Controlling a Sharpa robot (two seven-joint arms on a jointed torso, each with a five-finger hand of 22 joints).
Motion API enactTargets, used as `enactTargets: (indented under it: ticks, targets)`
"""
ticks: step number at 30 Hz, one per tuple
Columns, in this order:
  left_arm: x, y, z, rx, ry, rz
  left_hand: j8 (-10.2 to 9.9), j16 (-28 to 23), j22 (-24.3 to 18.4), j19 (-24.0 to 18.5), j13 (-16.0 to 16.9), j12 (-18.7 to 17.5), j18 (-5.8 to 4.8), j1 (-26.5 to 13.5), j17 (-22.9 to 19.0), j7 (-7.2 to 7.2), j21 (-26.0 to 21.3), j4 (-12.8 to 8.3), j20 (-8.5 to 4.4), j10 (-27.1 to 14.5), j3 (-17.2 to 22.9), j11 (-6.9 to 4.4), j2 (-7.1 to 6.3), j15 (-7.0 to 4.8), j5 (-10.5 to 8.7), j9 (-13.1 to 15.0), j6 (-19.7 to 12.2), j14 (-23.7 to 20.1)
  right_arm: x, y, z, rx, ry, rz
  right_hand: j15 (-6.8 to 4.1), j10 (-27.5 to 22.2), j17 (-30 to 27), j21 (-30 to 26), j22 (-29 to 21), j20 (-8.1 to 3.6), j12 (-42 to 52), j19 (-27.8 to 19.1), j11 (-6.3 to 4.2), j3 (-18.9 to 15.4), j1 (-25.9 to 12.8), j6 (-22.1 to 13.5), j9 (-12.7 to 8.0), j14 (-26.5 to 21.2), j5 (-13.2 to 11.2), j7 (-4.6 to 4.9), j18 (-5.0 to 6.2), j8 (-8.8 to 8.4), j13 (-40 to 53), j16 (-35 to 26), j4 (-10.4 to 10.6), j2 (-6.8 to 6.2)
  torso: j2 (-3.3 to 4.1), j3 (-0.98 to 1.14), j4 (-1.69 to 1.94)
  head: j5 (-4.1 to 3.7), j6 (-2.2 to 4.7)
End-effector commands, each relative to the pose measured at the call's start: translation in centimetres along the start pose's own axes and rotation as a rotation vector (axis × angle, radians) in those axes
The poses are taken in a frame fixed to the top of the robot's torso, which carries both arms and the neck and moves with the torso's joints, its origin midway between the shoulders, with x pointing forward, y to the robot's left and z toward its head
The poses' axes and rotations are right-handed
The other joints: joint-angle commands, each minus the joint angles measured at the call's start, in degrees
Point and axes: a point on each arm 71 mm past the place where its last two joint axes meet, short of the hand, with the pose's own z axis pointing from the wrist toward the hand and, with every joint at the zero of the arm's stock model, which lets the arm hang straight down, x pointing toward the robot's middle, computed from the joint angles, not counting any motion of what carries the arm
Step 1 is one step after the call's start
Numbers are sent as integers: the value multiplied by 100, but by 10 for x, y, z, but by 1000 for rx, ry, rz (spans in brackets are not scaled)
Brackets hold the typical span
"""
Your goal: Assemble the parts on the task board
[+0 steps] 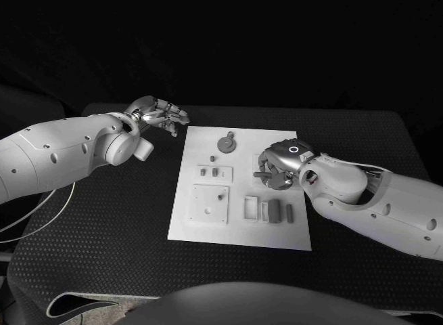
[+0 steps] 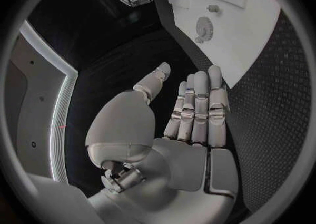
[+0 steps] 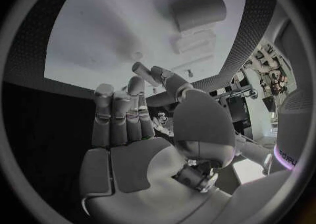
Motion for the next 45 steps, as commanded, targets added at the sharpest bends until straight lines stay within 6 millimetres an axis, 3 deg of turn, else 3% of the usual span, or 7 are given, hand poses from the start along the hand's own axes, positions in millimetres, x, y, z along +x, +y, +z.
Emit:
enactTargets:
  ticks: [1, 11, 19, 28, 38, 45]
  targets:
    - [3, -2, 0, 9, 21, 1, 24, -32, 6, 26, 6, 36, 173, -16, 6, 32, -35, -1, -14, -42, -43, -4, -20, -1, -38, -9, -12, 29, -6, -8, 1, -2, -90, 111, -23, 14, 7, 19, 62, -47, 37, 16, 2, 17, 26, 29, -3, 24, -3, 25, 208, -2, -13, 5, 12, -60, -1, 0, 1, -3, 1]
    - [11, -5, 0, 11, 51, -4, 35, -35, 9, 29, 12, 44, 171, -43, 9, 27, -39, 5, -13, -29, -51, -7, -14, -3, -38, -7, 2, 31, -11, -27, 2, 14, -199, 255, -24, 8, 9, 15, 56, -53, 38, 20, 5, 16, 38, 22, -6, 21, -5, 29, 208, -11, -33, -2, 14, -113, 0, -1, -1, -7, 1]
    - [19, -8, 0, 16, 74, -13, 39, -38, 11, 29, 14, 45, 171, -61, 11, 25, -43, 7, -14, -25, -55, -8, -10, -4, -38, -7, 6, 30, -12, -51, 1, 46, -307, 479, -10, -49, 7, -21, 36, -50, 10, 3, 25, 14, 47, -35, -21, -23, -8, 51, 208, -51, -89, -42, 32, -121, -3, -5, -3, -12, 19]
    - [26, -10, 0, 30, 90, -5, 55, -47, 16, 26, 5, 20, 175, -15, 15, 11, -57, -8, -16, -72, -26, 1, 0, 2, -36, -5, 27, 25, -10, -60, 2, 72, -340, 628, 27, -151, -5, -96, 3, -24, -83, -56, 69, -34, 66, -143, -38, -105, -7, 95, 208, -116, -245, -129, -30, -18, -2, 3, 3, -16, 94]
    - [43, -13, -1, 52, 145, 52, 55, -65, 33, 11, -25, -10, 181, 159, 27, 0, -85, -13, 10, -186, 63, 39, -10, 35, -37, -19, 11, 4, -2, -70, 3, 82, -292, 804, 183, -368, -70, -198, -43, 31, -867, -109, 235, -21, 106, -415, -76, -145, -4, 246, 208, -251, -1047, -259, -162, 123, -5, -3, 2, -15, 182]
    - [53, -15, -1, 60, 173, 55, 67, -66, 39, 10, -30, -7, 184, 190, 32, -9, -89, -11, 17, -201, 82, 44, 2, 41, -37, -17, 30, 1, 2, -74, 6, 94, -279, 854, 208, -274, -68, -213, -41, 57, -1120, -119, 261, -62, 92, -447, -68, -153, -4, 271, 208, -248, -1364, -261, -219, 180, 0, 2, 3, -15, 219]
